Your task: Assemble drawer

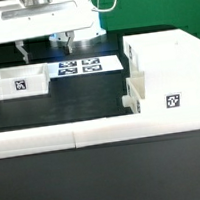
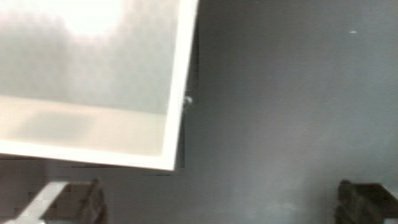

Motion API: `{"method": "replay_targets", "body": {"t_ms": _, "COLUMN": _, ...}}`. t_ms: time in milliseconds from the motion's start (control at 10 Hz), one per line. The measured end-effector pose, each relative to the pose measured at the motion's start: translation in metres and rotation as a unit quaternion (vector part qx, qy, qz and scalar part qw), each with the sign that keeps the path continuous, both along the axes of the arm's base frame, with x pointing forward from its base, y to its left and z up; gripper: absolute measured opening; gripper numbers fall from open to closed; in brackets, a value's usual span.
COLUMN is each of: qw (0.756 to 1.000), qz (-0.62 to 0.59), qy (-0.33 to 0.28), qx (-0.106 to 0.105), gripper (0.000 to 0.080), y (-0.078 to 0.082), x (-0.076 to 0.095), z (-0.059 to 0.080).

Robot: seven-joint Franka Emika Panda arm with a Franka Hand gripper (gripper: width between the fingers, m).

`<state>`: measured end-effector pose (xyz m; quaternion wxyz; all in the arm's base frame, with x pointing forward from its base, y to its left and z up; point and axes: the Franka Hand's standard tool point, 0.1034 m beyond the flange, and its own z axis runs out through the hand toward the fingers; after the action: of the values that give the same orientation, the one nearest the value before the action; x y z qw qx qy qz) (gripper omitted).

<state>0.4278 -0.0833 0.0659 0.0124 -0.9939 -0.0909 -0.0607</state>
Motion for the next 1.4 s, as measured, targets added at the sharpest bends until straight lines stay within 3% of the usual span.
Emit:
{"method": "replay_targets", "body": {"t_ms": 200, "qw": 1.0, "qz": 0.001, "qy": 0.015, "qx": 0.006, "gripper": 0.0649, "y": 0.004, "x": -0.002, "z": -0.002}}
{"method": "replay_targets", "body": {"t_ms": 400, "qw": 0.996, "qz": -0.008, "qy": 0.087, "qx": 0.02, "gripper": 0.0649, "y": 0.016, "x": -0.005, "z": -0.005}}
{"method": "replay_targets", "body": {"t_ms": 600, "qw": 0.989, "qz": 0.003, "qy": 0.143, "qx": 0.02, "gripper": 0.0649, "y": 0.01, "x": -0.017, "z": -0.012}}
{"method": "replay_targets", "body": {"t_ms": 900, "qw": 0.991, "qz": -0.011, "qy": 0.134, "qx": 0.016, "gripper": 0.0649, "y": 0.002, "x": -0.024, "z": -0.016}}
{"method": "replay_targets", "body": {"t_ms": 1400, "qw": 0.991, "qz": -0.009, "qy": 0.13, "qx": 0.016, "gripper": 0.0649, "y": 0.002, "x": -0.024, "z": -0.018}}
